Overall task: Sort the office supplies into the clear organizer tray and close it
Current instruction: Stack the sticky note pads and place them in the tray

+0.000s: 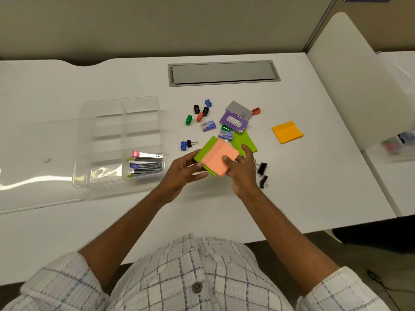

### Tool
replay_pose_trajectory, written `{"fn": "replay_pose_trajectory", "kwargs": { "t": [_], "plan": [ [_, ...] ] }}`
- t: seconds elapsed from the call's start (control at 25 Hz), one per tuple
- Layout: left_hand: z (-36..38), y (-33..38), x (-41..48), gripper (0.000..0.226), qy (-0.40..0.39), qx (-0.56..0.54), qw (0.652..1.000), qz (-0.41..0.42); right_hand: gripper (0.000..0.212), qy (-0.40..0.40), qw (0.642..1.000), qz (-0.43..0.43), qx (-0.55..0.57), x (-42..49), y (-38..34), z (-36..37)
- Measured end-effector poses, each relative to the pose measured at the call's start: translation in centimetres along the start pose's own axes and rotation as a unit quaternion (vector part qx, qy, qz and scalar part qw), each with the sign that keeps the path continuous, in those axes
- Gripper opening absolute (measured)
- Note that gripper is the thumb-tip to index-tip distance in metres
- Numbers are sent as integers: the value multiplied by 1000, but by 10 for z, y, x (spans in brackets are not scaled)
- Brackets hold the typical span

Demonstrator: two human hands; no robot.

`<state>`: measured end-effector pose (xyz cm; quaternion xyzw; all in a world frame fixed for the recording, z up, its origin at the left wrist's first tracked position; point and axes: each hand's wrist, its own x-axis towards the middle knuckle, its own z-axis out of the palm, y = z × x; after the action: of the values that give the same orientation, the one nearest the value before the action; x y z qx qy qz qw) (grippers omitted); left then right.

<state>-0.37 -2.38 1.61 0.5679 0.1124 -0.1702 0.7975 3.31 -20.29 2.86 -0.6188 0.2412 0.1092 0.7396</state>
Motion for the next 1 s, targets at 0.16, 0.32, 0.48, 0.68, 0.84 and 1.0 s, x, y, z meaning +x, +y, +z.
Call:
{"fn": "replay_pose_trajectory", "kwargs": {
  "t": [0.16, 0.32, 0.48, 0.68, 0.84, 1.0],
  "plan": [
    [-16, 11, -8, 47, 24, 61, 998, 23, 57, -24, 997, -45, -62, -1, 7, 28],
    [-47, 24, -11, 58, 122, 119, 984, 49, 33, -35, 989, -74, -125, -1, 12, 55],
    [-96, 50, -19, 41, 193, 83, 975, 69, 24, -66, 985, -87, -132, 3, 5, 89],
    [-150, 74, -18, 33, 268, 48, 959, 74, 38, -108, 965, -122, -205, 2, -6, 141],
    [-179, 94, 0, 42, 312, 107, 941, 70, 22, -79, 938, -198, -273, 3, -1, 181],
    [-198, 107, 15, 29, 326, 249, 909, 79, 18, -66, 914, -220, -333, 13, 6, 196]
  ]
}}
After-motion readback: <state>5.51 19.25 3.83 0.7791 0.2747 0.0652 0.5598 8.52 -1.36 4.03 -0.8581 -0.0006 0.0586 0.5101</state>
